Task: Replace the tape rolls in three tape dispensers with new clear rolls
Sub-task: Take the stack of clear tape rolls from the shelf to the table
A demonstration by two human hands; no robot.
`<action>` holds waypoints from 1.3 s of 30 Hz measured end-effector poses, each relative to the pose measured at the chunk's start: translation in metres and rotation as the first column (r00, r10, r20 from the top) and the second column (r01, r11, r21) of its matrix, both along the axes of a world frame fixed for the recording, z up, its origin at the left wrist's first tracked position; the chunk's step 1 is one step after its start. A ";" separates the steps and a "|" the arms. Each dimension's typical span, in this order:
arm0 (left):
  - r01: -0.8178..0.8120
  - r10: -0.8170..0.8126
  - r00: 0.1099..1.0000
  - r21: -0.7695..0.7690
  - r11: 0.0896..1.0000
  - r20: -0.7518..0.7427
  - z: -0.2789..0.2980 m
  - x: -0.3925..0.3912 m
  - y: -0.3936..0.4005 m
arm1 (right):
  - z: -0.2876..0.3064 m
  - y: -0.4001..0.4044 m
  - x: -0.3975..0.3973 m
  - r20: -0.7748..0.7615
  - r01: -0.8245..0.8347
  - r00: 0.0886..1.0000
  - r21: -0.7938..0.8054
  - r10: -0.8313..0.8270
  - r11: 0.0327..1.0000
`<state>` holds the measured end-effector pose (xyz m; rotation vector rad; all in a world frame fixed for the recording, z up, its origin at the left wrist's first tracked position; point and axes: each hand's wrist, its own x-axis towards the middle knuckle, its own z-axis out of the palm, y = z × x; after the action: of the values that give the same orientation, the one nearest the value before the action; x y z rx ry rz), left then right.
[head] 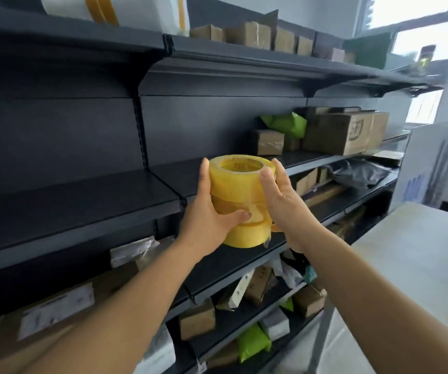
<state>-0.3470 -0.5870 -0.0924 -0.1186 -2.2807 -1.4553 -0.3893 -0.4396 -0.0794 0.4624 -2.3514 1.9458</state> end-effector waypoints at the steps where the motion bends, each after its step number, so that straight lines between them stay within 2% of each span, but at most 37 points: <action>1: 0.025 -0.025 1.000 0.002 1.000 0.008 -0.003 -0.002 0.017 | -0.002 0.018 0.001 0.010 0.026 1.000 0.010 -0.026 1.000; 18: 0.366 -0.372 0.926 0.086 0.927 0.070 -0.051 0.002 0.295 | -0.045 0.301 0.056 0.114 0.312 0.944 0.014 -0.311 0.950; 23: 0.487 -0.496 0.863 0.103 0.867 0.095 -0.067 0.002 0.354 | -0.063 0.358 0.071 0.140 0.399 0.908 0.002 -0.396 0.917; 34: 0.673 -0.680 0.718 0.103 0.733 0.150 -0.103 -0.024 0.459 | -0.092 0.447 0.086 0.203 0.646 0.749 -0.009 -0.631 0.764; 39: 0.756 -0.763 0.624 0.117 0.644 0.167 -0.121 -0.030 0.501 | -0.108 0.479 0.095 0.231 0.694 0.705 -0.031 -0.671 0.719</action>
<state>-0.3765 -0.0865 -0.2135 -1.1104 -2.4878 -1.9697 -0.2947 0.0397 -0.1877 -0.5896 -2.0340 1.7705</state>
